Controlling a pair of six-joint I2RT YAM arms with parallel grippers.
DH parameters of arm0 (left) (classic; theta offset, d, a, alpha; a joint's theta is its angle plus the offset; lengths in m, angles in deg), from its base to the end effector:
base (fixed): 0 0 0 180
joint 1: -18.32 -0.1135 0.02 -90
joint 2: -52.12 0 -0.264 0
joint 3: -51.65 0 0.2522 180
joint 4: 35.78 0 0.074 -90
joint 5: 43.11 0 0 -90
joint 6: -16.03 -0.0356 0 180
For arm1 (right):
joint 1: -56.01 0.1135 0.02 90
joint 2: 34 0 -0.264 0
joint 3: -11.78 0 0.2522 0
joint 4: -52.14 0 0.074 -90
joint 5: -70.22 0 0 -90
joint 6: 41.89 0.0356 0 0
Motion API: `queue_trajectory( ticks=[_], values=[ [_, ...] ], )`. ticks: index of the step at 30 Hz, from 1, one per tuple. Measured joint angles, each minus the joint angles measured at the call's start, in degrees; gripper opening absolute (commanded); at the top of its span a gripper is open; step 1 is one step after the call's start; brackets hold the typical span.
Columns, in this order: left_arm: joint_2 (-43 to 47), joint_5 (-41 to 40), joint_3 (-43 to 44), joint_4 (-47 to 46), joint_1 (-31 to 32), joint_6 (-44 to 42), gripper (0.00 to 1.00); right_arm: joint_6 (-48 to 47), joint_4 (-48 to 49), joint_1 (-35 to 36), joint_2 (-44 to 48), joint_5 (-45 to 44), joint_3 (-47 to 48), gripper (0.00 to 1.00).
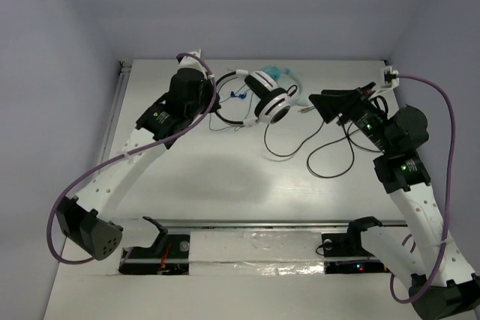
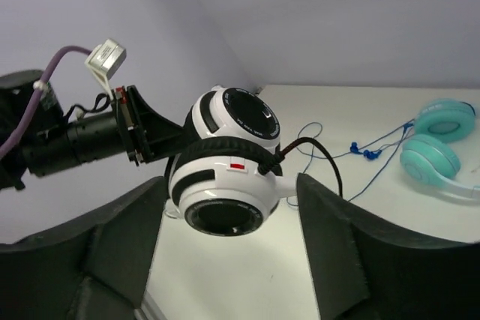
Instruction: Wrap the headphones
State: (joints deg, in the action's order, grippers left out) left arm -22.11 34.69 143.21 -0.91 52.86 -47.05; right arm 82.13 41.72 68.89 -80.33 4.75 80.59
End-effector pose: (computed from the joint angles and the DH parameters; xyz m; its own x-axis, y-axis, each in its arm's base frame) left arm 0.2454 -0.1598 0.4099 -0.3971 -0.2639 -0.8790 0.2337 0.8971 -0.3749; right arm 0.1671 0.0534 0.4231 -0.1661 0.4841 -0.8591 -0.6101 0.6340 0.4752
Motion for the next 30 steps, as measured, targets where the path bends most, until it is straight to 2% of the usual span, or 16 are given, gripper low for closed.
queue_trajectory(
  ticks=[1, 3, 6, 7, 9, 10, 12, 22, 30],
  values=[
    [0.7, 1.3, -0.6, 0.7, -1.4, -0.1, 0.00, 0.1, 1.0, 0.0, 0.3, 0.7, -0.9, 0.57],
    [1.6, 3.5, -1.3, 2.3, -3.6, -0.3, 0.00, 1.0, 4.5, 0.0, 0.9, 2.0, -4.1, 0.43],
    [2.0, 5.9, -1.4, 4.0, -5.3, -0.4, 0.00, 4.3, 11.6, 0.0, 2.2, 3.9, -12.4, 0.33],
    [2.2, 6.5, -1.4, 4.3, -5.4, -0.3, 0.00, 5.4, 14.1, 0.0, 2.0, 4.7, -15.5, 0.34],
    [2.6, 8.5, -1.3, 4.9, -5.3, 0.2, 0.00, 7.5, 17.4, 0.0, 0.4, 6.4, -19.6, 0.57],
    [2.9, 9.5, -1.3, 5.2, -5.3, 0.4, 0.00, 8.2, 19.1, 0.2, -1.5, 7.6, -20.9, 0.73],
    [3.4, 11.1, -0.9, 6.0, -5.3, 0.7, 0.00, 9.1, 21.9, 1.0, -5.9, 9.0, -22.0, 0.81],
    [3.7, 16.6, 4.1, 9.0, -5.3, 1.7, 0.00, 9.5, 38.0, 5.3, -24.2, 10.1, -22.3, 0.85],
    [3.7, 22.8, 7.7, 10.9, -7.5, 2.0, 0.00, 9.4, 45.0, 7.8, -33.6, 8.8, -22.6, 0.76]
  ],
)
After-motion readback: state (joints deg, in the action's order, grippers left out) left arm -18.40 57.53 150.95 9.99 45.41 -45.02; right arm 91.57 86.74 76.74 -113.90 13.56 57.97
